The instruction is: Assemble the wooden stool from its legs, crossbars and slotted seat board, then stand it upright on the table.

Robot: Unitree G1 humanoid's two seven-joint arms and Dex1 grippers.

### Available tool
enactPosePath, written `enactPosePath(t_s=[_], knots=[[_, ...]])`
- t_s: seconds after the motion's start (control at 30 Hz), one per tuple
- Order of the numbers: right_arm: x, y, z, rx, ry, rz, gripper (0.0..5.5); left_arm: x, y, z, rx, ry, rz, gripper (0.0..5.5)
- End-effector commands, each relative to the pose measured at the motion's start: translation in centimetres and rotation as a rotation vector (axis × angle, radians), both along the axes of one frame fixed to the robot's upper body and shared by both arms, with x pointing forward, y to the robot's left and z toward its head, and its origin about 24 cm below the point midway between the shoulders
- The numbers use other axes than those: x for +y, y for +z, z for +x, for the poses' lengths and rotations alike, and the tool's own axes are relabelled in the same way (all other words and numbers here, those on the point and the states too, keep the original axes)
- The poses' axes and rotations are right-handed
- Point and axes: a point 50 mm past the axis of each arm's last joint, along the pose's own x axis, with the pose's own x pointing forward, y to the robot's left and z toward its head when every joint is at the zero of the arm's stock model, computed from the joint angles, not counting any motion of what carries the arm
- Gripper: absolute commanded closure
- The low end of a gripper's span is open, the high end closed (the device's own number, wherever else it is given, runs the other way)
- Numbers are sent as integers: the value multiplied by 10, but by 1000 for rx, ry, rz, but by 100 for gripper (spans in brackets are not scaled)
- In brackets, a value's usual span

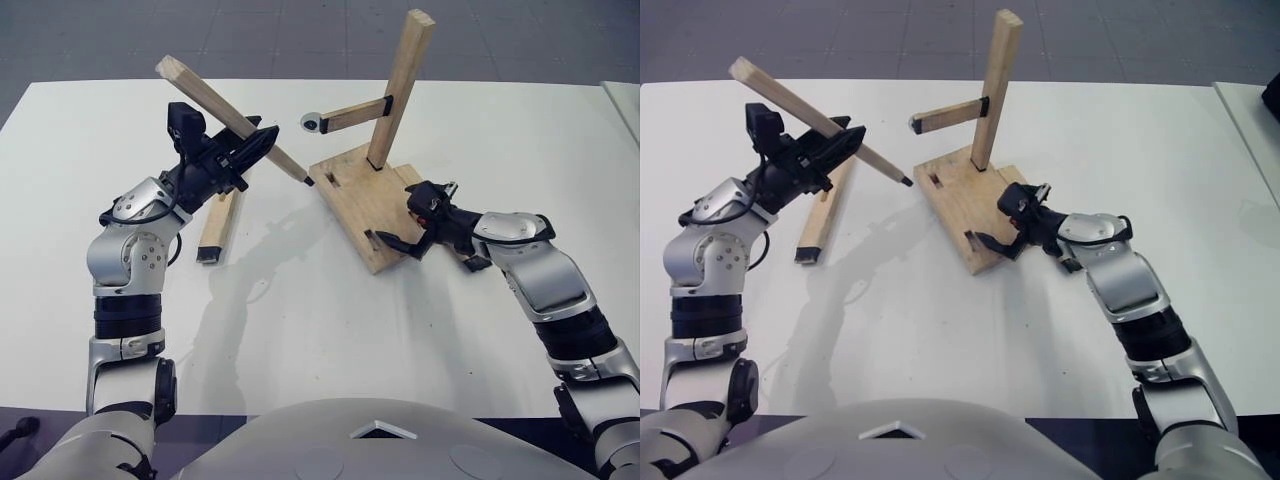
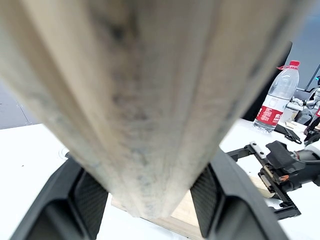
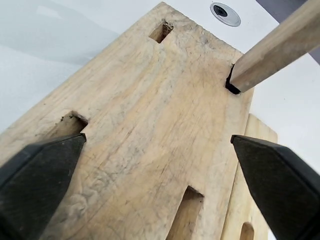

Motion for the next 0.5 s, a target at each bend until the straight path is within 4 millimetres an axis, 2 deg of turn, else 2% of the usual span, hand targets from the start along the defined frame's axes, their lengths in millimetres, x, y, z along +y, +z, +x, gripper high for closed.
enactPosePath(t_s=[0.03,0.13,0.3,0.5], knots=[[10,-11,-2,45,56,-65,10,-6,4,3,-31,-25,37,346],[11,-10,2,30,72,-91,10,-7,4,4,-36,-28,45,346],[14,7,9,-46,48,-52,10,-5,4,5,-43,-19,45,346],[13,17,1,-63,33,-26,10,-5,3,5,-38,-18,42,346]])
